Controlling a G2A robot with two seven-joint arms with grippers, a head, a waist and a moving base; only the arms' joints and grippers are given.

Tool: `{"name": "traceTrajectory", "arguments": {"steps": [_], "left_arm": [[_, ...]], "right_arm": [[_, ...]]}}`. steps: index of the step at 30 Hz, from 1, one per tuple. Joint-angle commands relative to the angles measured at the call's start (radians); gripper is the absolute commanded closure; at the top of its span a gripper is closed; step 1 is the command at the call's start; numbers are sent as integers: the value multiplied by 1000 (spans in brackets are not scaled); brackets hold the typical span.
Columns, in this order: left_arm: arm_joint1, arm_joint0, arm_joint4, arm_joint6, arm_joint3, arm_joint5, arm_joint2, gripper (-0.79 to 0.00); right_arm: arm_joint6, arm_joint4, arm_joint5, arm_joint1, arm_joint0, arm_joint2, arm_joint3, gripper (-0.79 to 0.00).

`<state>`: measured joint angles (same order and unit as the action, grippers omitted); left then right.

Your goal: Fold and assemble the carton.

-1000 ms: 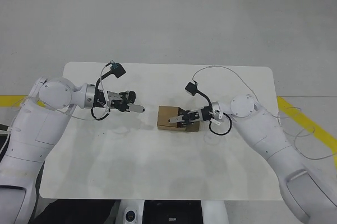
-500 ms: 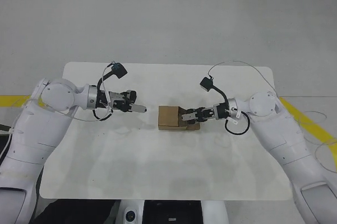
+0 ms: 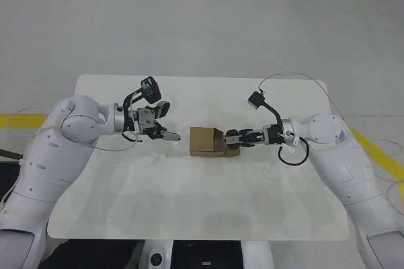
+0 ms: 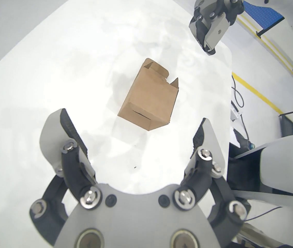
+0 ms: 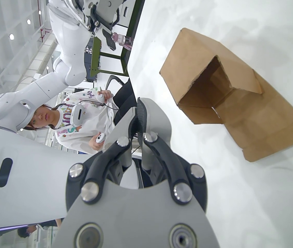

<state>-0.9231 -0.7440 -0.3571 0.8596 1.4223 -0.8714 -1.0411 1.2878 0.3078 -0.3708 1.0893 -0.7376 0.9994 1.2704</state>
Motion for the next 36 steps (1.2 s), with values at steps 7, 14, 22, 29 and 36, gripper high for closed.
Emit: {"name": "traceTrajectory", "arguments": {"steps": [7,14,22,29,36], "left_arm": [[-9,1,-136,-113,5,-123,32,-785],[-11,8,-159,-140,5,-133,34,-785],[-11,8,-159,-140,5,-133,34,-785],[-8,-11,-316,-174,37,-87,32,-785],[-10,-71,-586,-434,14,-141,25,-785]], "right_arm": [[-11,7,-13,1,3,1,1,0],[-17,4,-14,1,5,2,0,0],[-17,4,-14,1,5,2,0,0],[-17,4,-14,1,5,2,0,0],[-17,4,-14,1,5,2,0,0]]}}
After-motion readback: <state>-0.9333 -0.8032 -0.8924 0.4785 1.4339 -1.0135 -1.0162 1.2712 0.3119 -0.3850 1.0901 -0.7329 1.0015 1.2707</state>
